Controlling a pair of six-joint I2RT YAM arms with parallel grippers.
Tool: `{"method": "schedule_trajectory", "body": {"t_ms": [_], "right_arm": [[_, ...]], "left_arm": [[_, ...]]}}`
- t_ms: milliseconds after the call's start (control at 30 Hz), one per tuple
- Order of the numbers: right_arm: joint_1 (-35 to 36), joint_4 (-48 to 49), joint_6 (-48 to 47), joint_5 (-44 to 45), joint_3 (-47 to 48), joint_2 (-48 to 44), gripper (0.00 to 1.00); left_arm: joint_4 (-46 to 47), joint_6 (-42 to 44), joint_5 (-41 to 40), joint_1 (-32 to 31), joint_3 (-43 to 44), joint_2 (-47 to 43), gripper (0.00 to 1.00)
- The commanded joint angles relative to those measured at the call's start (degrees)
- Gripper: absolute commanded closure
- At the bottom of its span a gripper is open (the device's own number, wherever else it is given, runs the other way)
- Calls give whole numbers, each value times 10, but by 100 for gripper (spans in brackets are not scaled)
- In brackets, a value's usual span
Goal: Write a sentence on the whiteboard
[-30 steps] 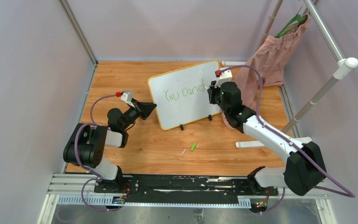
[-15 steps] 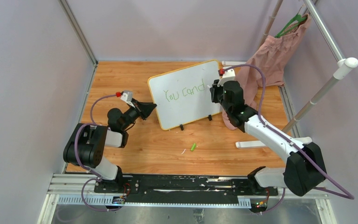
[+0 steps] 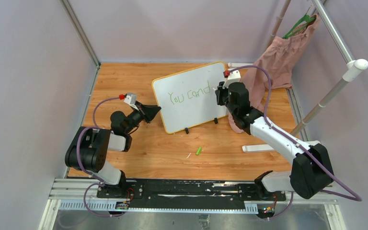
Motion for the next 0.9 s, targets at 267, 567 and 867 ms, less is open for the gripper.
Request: {"method": "schedule_trajectory", "body": {"t_ms": [267, 567, 867], "right_arm": [[-8, 19, 11, -14, 14, 10, 100], [-8, 19, 16, -11, -14, -1, 100], [-8, 15, 14, 3, -38, -18, 100]], "left_arm": [[-27, 27, -1, -6, 5, -3, 100], [-26, 27, 0, -6, 6, -2, 100], [-28, 26, 0, -6, 6, -2, 100]]}}
